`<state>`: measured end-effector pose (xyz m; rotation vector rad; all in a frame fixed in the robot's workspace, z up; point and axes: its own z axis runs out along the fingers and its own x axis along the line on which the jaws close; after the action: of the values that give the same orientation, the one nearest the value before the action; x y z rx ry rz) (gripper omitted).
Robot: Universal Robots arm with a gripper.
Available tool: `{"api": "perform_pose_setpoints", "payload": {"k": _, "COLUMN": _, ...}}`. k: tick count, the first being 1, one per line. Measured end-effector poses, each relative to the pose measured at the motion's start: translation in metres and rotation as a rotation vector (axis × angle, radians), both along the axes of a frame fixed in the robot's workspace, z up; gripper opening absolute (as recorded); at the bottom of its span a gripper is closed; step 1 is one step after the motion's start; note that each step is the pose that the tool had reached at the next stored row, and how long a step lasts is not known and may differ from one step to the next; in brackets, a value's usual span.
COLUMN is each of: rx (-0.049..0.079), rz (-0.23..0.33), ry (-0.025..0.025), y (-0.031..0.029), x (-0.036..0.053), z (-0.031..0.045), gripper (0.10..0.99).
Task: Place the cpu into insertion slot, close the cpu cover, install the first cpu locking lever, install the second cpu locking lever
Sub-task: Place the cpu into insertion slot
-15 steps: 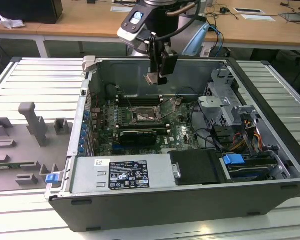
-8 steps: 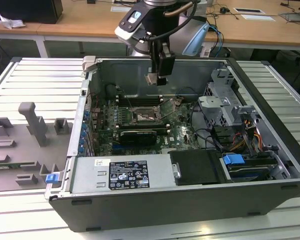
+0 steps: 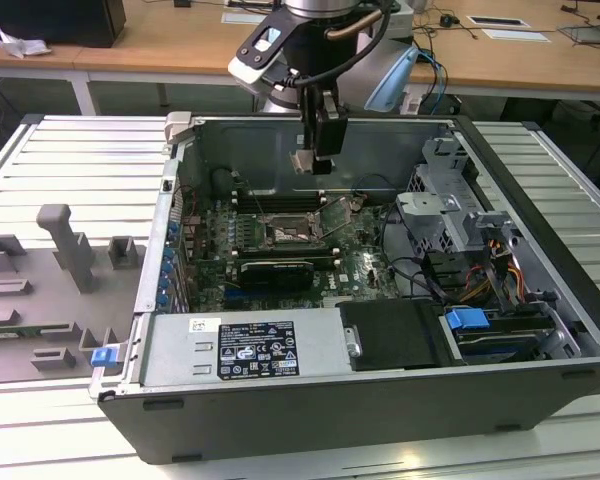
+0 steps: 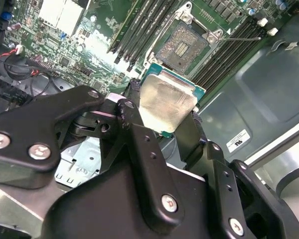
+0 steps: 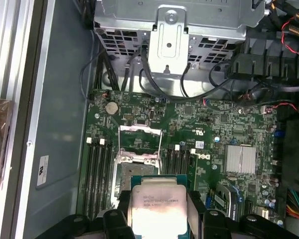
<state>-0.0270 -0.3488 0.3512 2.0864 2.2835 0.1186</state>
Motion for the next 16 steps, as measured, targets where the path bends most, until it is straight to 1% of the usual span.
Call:
{"api": "perform_pose_setpoints", "payload": {"k": 2, "rx": 0.000, "rz": 0.000, "ry": 0.0001, "y": 0.0000, "x": 0.0000, "z": -0.0018, "gripper": 0.529}}
{"api": "perform_pose_setpoints", "payload": {"k": 16, "rx": 0.000, "rz": -0.001, "ry": 0.0000, "y": 0.0000, "x": 0.0000, "z": -0.0073, "gripper": 0.529}}
